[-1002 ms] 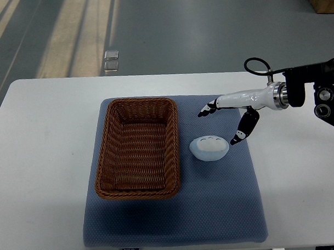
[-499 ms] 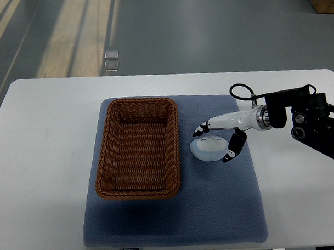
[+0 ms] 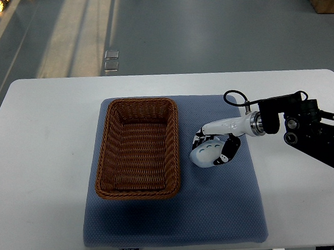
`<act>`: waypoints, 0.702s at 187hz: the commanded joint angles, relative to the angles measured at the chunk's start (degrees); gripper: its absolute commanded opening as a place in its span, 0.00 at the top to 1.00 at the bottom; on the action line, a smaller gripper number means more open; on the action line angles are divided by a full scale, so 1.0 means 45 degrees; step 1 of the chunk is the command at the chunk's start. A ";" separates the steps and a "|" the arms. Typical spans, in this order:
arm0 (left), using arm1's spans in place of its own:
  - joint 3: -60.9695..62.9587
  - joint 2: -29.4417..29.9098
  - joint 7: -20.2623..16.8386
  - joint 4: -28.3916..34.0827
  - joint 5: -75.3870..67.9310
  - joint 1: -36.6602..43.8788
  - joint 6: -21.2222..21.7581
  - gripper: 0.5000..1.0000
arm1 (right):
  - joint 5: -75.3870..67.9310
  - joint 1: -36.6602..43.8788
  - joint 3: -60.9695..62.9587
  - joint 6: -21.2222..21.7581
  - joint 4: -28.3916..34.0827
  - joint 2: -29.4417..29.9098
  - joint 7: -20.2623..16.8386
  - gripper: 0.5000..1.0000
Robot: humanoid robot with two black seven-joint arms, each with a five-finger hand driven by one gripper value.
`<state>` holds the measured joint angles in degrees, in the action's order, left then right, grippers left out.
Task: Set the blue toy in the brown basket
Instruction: 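Close the right hand's fingers around the light blue plush toy, then lift the toy with the right hand and carry it over the basket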
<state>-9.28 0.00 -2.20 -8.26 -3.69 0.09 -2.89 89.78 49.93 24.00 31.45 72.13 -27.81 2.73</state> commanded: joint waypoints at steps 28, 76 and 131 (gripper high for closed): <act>-0.0008 0.0000 0.0000 0.0000 0.0000 0.0000 -0.0003 0.00 | 0.0010 0.0076 -0.0001 0.0081 -0.0052 0.0008 -0.0001 1.00; -0.0008 0.0000 0.0000 0.0000 0.0000 0.0000 -0.0003 0.00 | -0.0049 0.0682 0.0175 0.0081 -0.0091 -0.0207 0.0018 1.00; -0.0008 0.0000 0.0000 0.0000 0.0000 0.0000 -0.0003 0.00 | -0.0263 0.2556 0.0682 0.0003 -0.0931 0.0027 0.0096 1.00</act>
<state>-9.31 0.00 -2.20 -8.26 -3.69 0.09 -2.91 88.69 58.84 25.92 31.68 68.50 -28.51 3.06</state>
